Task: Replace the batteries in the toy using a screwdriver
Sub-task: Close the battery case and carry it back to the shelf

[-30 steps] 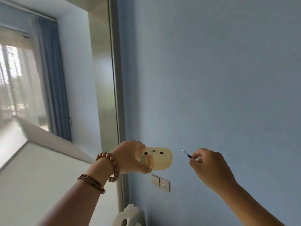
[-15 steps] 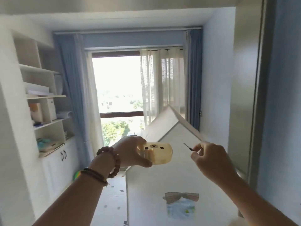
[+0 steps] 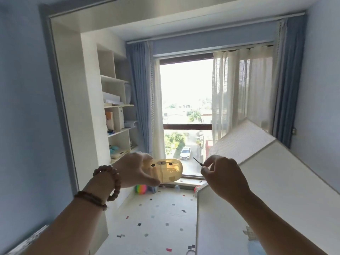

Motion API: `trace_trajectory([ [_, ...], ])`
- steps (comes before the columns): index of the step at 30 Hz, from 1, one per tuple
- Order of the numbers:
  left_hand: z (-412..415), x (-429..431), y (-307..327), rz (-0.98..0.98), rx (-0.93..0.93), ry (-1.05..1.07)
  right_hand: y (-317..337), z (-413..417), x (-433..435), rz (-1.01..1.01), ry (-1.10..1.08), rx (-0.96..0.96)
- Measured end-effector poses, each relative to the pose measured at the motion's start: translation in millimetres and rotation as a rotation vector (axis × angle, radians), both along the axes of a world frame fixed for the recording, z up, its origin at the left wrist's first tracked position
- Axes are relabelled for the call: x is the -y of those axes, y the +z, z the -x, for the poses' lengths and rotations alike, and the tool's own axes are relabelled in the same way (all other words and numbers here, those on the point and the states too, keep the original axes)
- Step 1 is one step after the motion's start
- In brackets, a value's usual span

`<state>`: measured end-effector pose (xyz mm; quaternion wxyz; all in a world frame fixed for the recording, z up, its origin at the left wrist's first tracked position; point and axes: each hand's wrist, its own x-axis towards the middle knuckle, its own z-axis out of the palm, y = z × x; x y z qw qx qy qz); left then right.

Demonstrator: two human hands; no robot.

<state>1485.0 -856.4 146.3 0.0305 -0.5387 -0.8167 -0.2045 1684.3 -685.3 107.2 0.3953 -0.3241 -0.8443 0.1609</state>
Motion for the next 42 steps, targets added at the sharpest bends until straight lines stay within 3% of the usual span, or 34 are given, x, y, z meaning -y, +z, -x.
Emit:
trace_trajectory([
  [13, 145, -32, -16, -0.009, 0.054, -0.008, -16, 148, -40, 0.040, -0.015, 0.034],
  [30, 367, -221, -20, -0.031, 0.111, 0.065, -23, 387, -255, 0.037, 0.066, 0.019],
  [42, 574, -367, -26, -0.003, 0.090, -0.004, -39, 581, -388, 0.079, -0.026, 0.040],
])
